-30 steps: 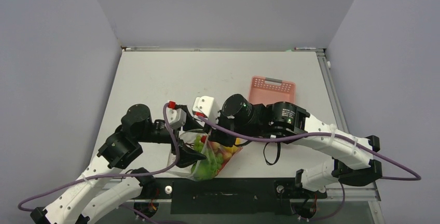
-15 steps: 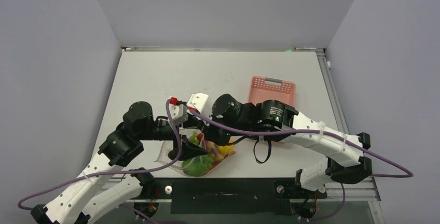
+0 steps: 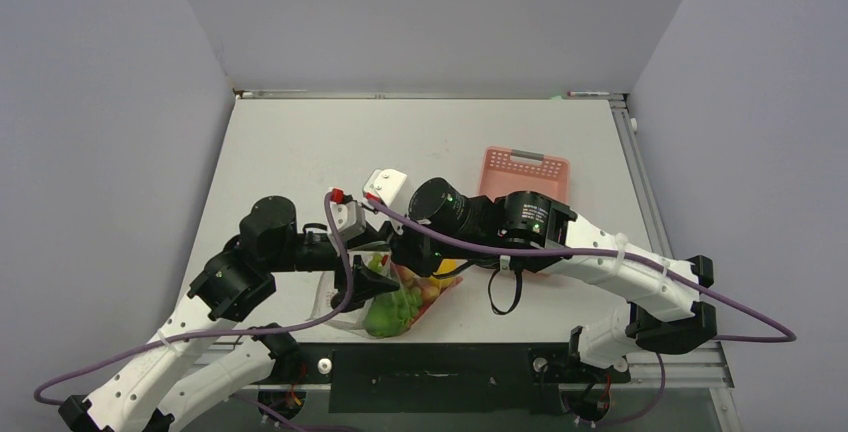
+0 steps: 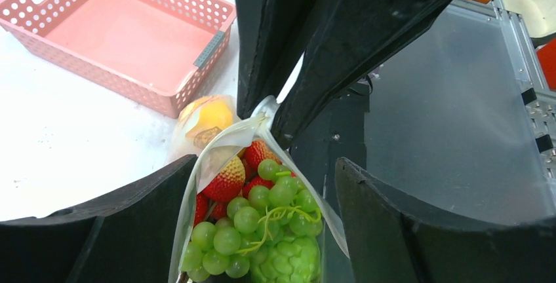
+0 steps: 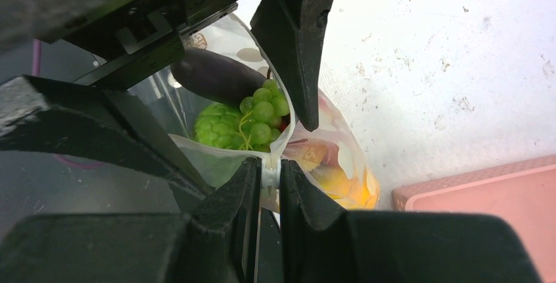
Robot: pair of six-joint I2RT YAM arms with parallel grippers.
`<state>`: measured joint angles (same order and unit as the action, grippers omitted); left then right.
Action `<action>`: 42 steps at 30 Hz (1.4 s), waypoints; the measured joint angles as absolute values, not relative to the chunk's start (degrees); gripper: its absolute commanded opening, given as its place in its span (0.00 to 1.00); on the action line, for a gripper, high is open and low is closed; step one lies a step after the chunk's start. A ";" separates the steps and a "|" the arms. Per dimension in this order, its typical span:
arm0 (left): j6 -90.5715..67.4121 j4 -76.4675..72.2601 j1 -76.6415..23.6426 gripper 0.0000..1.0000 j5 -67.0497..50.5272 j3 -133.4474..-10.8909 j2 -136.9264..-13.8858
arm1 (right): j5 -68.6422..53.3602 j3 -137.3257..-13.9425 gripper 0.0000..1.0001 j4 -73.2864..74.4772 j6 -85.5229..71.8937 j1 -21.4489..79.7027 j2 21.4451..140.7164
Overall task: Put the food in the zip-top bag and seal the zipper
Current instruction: Adjust the zipper food storage bag at the center of the board.
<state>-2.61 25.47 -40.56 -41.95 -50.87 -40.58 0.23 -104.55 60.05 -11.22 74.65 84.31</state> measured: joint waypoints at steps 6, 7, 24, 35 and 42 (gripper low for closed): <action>-1.48 27.38 -40.56 0.55 -40.10 -51.00 -40.47 | 0.30 -104.79 0.05 60.10 -11.46 74.65 84.31; -1.23 27.79 -40.56 0.51 -39.64 -51.11 -40.42 | 0.38 -104.79 0.05 60.10 -11.49 74.65 84.31; 2.48 33.36 -40.56 0.00 -40.27 -54.59 -41.17 | 1.56 -106.08 0.05 60.51 -11.38 74.78 84.27; 2.61 35.31 -40.56 0.00 -44.56 -56.62 -43.13 | 2.20 -100.29 0.33 55.61 -9.19 75.42 79.05; 1.41 35.46 -40.56 0.00 -48.51 -56.77 -43.13 | 2.44 -92.71 0.56 47.62 -5.63 75.42 71.20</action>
